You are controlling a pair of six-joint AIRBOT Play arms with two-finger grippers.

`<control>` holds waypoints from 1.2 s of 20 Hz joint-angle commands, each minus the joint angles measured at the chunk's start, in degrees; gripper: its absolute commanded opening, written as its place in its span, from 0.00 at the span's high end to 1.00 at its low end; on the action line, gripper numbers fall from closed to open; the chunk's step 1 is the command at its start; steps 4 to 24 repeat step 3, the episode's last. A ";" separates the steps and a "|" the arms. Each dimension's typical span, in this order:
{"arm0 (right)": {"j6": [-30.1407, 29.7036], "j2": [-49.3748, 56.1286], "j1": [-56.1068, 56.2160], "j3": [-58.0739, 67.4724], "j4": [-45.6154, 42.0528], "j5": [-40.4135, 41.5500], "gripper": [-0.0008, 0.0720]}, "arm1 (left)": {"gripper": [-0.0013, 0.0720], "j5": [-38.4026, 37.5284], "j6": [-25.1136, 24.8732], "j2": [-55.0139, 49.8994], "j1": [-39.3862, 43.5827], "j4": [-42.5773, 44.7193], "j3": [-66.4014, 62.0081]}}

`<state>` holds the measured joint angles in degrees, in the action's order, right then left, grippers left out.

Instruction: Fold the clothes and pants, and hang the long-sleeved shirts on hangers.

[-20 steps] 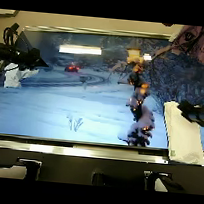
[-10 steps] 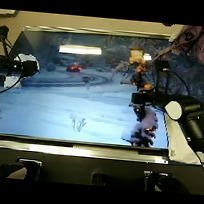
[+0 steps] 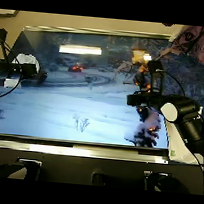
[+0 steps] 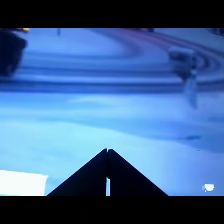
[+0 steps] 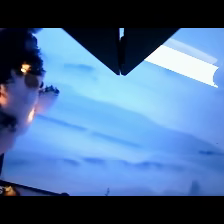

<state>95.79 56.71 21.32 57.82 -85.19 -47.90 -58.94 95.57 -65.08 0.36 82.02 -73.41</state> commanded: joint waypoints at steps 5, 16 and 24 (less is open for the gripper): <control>-0.02 -0.04 0.11 0.07 0.07 0.02 0.95 | 0.96 0.11 0.04 0.04 0.02 0.11 0.11; -0.02 -0.04 0.11 0.07 0.07 0.02 0.95 | 0.96 0.11 0.04 0.04 0.02 0.11 0.11; -0.02 -0.04 0.11 0.07 0.07 0.02 0.95 | 0.96 0.11 0.04 0.04 0.02 0.11 0.11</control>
